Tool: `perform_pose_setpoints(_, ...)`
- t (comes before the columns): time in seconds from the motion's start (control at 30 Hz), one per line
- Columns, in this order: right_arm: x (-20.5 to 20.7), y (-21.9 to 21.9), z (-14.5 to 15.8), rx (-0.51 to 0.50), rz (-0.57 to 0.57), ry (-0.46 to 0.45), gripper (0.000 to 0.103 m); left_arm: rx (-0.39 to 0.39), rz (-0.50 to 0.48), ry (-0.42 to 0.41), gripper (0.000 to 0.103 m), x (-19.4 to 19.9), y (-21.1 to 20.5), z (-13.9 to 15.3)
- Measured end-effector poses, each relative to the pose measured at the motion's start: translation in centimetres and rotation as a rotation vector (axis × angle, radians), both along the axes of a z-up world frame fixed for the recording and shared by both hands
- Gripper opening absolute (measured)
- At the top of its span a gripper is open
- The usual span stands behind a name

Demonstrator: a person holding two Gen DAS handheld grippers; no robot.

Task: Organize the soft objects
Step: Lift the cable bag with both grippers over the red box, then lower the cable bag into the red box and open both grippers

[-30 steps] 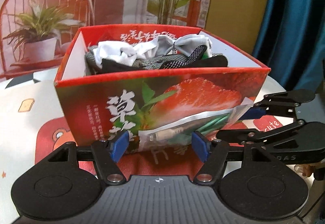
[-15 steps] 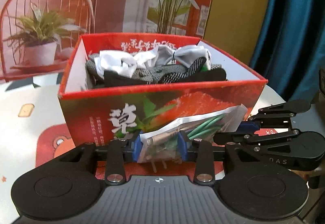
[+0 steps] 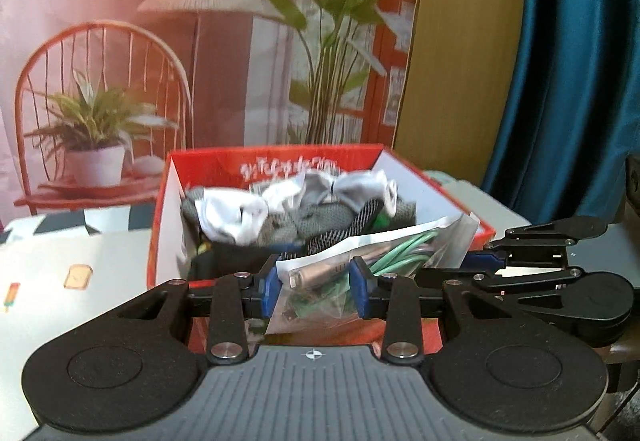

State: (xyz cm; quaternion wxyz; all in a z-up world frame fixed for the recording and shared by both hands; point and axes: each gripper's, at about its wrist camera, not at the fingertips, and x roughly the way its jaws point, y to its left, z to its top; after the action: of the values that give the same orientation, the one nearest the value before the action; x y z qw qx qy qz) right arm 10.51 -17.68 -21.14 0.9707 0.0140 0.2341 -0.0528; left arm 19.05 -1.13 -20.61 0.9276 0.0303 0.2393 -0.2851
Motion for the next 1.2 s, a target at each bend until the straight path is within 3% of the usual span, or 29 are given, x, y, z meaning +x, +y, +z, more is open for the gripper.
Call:
perform_pose_setpoints(0.43,0.3,0.4,5.0,-0.019,0.009,-0.098,0.015,-0.067,0.033,-0.109,0.038,-0.7,0.3,4.8)
perform_pose_setpoints(0.73,1.7,-0.3,7.1,-0.028,0.007,-0.124,0.015,-0.078,0.043,-0.132,0.038,0.9,-0.1,5.9)
perform_pose_setpoints(1.2,8.2,-5.1,4.5,0.086,-0.064,0.035,0.015,-0.013,0.058,0.043,0.038,8.6,-2.7,2.7)
